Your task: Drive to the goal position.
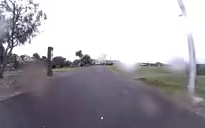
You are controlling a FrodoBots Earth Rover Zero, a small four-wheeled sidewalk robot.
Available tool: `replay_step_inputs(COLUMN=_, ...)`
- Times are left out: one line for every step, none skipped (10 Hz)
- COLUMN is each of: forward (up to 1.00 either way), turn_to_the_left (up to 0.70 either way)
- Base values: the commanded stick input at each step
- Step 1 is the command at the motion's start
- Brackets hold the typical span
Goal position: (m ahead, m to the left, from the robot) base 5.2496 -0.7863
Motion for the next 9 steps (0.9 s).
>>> replay_step_inputs(forward=1.00, turn_to_the_left=0.00)
replay_step_inputs(forward=1.00, turn_to_the_left=0.00)
replay_step_inputs(forward=1.00, turn_to_the_left=0.00)
replay_step_inputs(forward=1.00, turn_to_the_left=0.00)
replay_step_inputs(forward=1.00, turn_to_the_left=0.00)
replay_step_inputs(forward=1.00, turn_to_the_left=0.00)
replay_step_inputs(forward=1.00, turn_to_the_left=0.00)
replay_step_inputs(forward=1.00, turn_to_the_left=0.00)
replay_step_inputs(forward=1.00, turn_to_the_left=0.00)
